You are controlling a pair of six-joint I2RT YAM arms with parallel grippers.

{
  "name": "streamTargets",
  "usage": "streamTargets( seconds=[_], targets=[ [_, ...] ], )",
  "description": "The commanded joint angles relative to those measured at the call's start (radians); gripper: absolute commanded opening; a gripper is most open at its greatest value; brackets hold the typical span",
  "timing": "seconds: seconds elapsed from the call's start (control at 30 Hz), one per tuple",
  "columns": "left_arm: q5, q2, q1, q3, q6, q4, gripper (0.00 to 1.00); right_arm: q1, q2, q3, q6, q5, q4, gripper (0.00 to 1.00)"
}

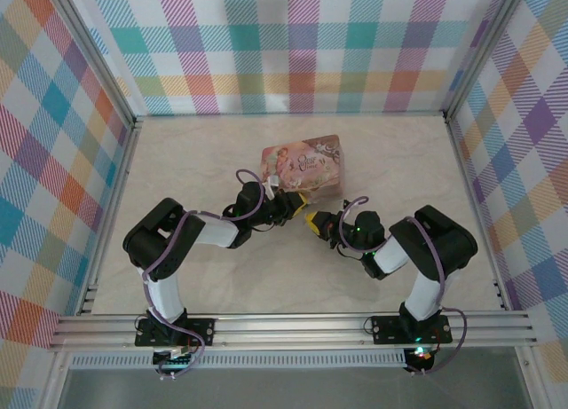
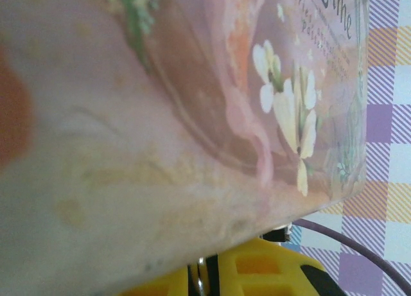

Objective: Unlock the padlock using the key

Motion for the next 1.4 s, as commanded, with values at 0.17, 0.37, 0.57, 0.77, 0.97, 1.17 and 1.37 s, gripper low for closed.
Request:
streamTargets(
  seconds=[0.17,0.37,0.57,0.77,0.97,1.17,1.37],
  targets=[
    [0.041,0.005,0.006,0.033,-0.031,0.098,0.0,0.007,-0.039,0.002,-0.016,-0.006,0.034,0.0],
    [0.045,0.003,0.006,0.028,-0.034,0.104,0.0,0.007,-0.044,-0.003,-0.015,0.015,0.033,0.0],
    [0.051,0.002,0.004,0.018,-0.043,0.118,0.0,0.006,-0.042,0.012,-0.012,0.022,0.033,0.0],
    [0.052,0.005,0.004,0.016,-0.048,0.131,0.0,0.004,-0.039,0.019,-0.005,0.04,0.033,0.0],
    [0.051,0.008,0.004,0.013,-0.05,0.138,0.0,0.003,-0.058,0.004,-0.012,0.054,0.034,0.0],
    [0.05,0.017,0.004,0.013,-0.054,0.143,0.0,0.003,-0.076,0.001,-0.014,0.051,0.034,0.0],
    [0.053,0.019,0.003,0.013,-0.064,0.157,0.0,0.001,-0.062,-0.007,-0.009,0.064,0.033,0.0]
  ],
)
